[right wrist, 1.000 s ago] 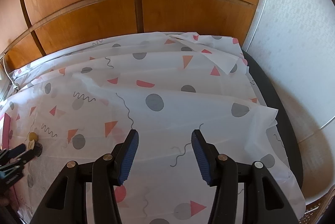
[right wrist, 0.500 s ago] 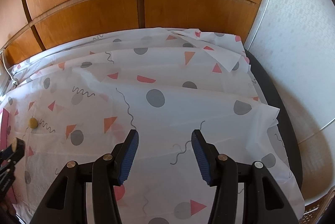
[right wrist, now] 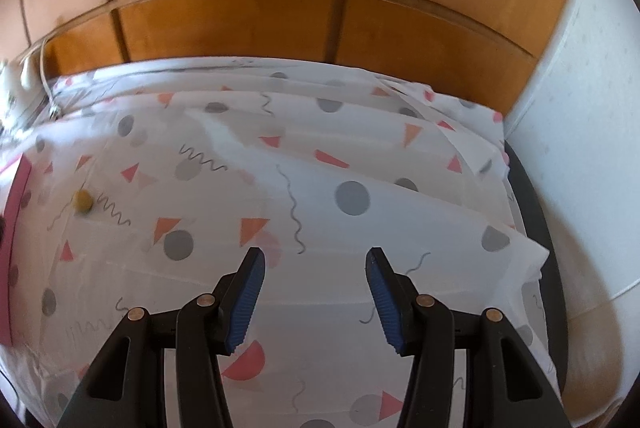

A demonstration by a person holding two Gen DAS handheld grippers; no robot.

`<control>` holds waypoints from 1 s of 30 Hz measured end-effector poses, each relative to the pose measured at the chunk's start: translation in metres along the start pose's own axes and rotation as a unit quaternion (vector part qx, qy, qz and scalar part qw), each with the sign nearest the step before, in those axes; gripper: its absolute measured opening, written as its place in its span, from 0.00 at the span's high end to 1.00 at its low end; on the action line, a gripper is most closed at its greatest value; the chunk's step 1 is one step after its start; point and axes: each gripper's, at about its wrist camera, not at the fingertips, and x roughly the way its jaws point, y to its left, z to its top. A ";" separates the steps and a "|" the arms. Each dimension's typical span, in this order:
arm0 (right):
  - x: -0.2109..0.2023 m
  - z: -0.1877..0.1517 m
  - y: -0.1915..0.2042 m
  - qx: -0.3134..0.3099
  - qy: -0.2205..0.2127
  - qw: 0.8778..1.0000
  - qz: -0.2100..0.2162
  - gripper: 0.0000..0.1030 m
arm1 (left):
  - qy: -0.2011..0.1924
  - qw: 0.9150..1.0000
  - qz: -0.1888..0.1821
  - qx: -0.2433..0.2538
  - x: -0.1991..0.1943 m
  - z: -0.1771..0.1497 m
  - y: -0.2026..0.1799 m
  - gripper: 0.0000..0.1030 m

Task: Organize fruits
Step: 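Carry the slice with the left tool toward the tray while the right tool reaches the yellow ball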

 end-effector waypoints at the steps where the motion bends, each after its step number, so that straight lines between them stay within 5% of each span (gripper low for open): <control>1: 0.001 0.000 0.003 -0.007 0.001 1.000 -0.002 0.48 | -0.003 1.000 0.001 -0.003 -0.003 -0.001 0.004 0.68; 10: 0.013 -0.004 0.010 -0.020 0.027 0.999 -0.016 0.48 | -0.019 0.999 0.015 -0.027 -0.028 -0.006 0.035 0.68; 30: 0.020 -0.001 0.072 -0.064 0.064 0.993 0.070 0.48 | -0.012 0.993 0.061 -0.104 -0.062 -0.040 0.127 0.68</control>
